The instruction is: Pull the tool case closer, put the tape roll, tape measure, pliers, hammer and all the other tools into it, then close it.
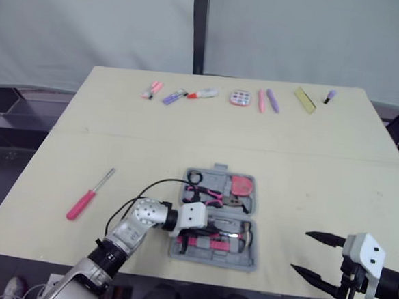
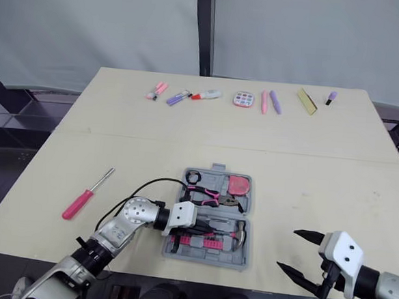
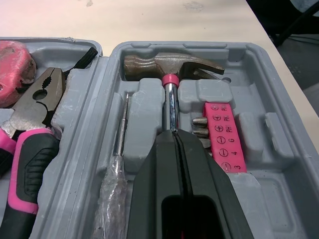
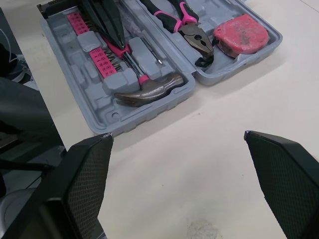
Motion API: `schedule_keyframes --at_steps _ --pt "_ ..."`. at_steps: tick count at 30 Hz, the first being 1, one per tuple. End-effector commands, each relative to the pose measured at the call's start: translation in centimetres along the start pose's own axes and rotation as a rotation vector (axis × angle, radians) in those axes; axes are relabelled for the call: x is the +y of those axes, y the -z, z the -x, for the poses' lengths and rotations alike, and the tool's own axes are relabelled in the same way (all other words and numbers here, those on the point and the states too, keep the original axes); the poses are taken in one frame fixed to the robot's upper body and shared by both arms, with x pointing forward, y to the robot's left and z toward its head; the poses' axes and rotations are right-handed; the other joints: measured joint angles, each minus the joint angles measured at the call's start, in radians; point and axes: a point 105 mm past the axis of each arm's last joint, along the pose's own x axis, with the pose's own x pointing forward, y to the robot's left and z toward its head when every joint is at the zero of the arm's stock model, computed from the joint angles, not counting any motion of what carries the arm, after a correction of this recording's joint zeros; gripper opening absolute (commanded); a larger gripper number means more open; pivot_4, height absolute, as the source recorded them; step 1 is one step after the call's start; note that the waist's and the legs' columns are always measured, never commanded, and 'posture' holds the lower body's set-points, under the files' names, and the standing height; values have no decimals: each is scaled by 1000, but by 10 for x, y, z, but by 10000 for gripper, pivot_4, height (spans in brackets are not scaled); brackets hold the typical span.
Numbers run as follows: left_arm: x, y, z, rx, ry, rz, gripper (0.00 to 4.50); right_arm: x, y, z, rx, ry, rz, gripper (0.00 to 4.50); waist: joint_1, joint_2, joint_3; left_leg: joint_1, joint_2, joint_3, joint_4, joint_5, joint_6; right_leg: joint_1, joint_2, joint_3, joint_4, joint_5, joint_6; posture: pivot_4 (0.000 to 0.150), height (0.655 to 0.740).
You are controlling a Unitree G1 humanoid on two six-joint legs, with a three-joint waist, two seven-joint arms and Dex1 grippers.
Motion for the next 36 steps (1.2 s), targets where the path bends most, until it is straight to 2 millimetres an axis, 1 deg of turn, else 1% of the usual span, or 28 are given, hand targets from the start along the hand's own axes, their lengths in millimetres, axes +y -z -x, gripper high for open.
schedule_keyframes --at_steps 1,2,4,6,8,10,14,16,18,19,22,24,25,27,29,32,34,35,36 --pt "-24 40 0 107 38 155 324 -1 -9 3 -26 3 27 45000 -1 0 0 0 0 0 0 0 0 0 0 0 -1 0 0 1500 7134" --pt "-19 34 3 80 19 151 324 -1 -9 3 -27 2 28 45000 -2 0 0 0 0 0 0 0 0 0 0 0 -1 0 0 1500 7134" --pt "-15 28 6 57 -1 149 324 -2 -9 2 -28 1 29 45000 -4 0 0 -1 1 1 0 0 0 0 0 0 -1 0 0 1500 7134" --pt "0 9 17 -30 -67 157 324 -4 -10 -2 -40 -5 32 45000 -6 1 1 -1 1 1 0 0 0 -1 1 0 -2 0 0 1500 7134" --pt "17 -16 37 -117 -139 126 324 -6 -12 -8 -59 -13 35 45000 -10 -1 7 -1 2 2 0 0 0 -1 1 0 -2 0 0 1500 7134" --pt "27 -32 56 -169 -201 110 324 -9 -12 -13 -68 -19 38 45000 -13 -5 12 -3 5 3 0 0 -1 -3 3 0 -3 0 0 1500 7134" --pt "41 -51 94 -218 -356 73 324 -13 -14 -22 -91 -28 39 45000 -6 -2 17 -3 4 2 0 0 -2 -4 2 0 -2 0 0 1500 7134" --pt "47 -54 113 -226 -443 74 324 -14 -15 -26 -104 -29 36 45000 -4 -2 17 -3 3 1 0 0 -1 -4 1 0 -2 0 0 1500 7134" --pt "47 -52 130 -218 -521 93 324 -14 -16 -30 -114 -30 29 45000 -4 -2 17 -4 3 1 -1 0 -1 -4 1 -1 -3 0 0 1500 7134" --pt "46 -50 135 -211 -547 102 324 -13 -17 -32 -117 -31 27 45000 -5 -2 17 -4 3 1 -1 0 -1 -4 1 -1 -3 0 0 1500 7134" --pt "27 -39 151 -179 -606 162 324 -8 -18 -35 -134 -37 18 45000 -6 -3 19 -4 3 1 -1 0 -2 -4 1 -1 -3 0 0 1500 7134" --pt "16 -30 159 -138 -645 189 324 -6 -17 -35 -133 -37 14 45000 -8 -3 20 -4 3 1 -1 0 -2 -4 1 0 -3 0 0 1500 7134" --pt "9 -25 164 -123 -673 205 2678 -5 -15 -35 -130 -37 11 45000 -7 -3 21 -4 3 1 -1 0 -2 -4 1 0 -4 0 0 1500 7134" --pt "-13 -10 174 -95 -742 264 8173 -2 -10 -35 -125 -37 1 45000 -8 -3 21 -4 4 1 -1 0 -2 -3 1 0 -6 0 0 1500 7134" --pt "-30 0 179 -75 -790 309 17908 0 -8 -35 -124 -37 -6 45000 -7 -3 22 -4 4 1 -1 0 -2 -3 1 0 -12 0 0 1500 7134" --pt "-52 12 181 -62 -844 373 32526 2 -5 -39 -126 -32 -18 45000 -3 -4 26 -4 4 2 -1 0 -2 -2 1 0 -14 0 0 1500 7134" --pt "-62 17 181 -63 -875 405 42278 4 -2 -41 -124 -31 -26 45000 -2 -4 27 -4 4 1 -1 0 -2 -1 0 1 -15 0 0 1500 7134" --pt "-66 18 182 -62 -886 412 44454 4 0 -42 -124 -29 -31 45000 -2 -4 27 -4 4 1 -1 0 -3 -1 0 1 -15 0 0 1500 7134" --pt "-70 18 181 -62 -893 421 44454 5 1 -42 -122 -28 -35 45000 -3 -4 28 -4 4 1 -1 0 -3 -1 0 0 -16 0 0 1500 7134"
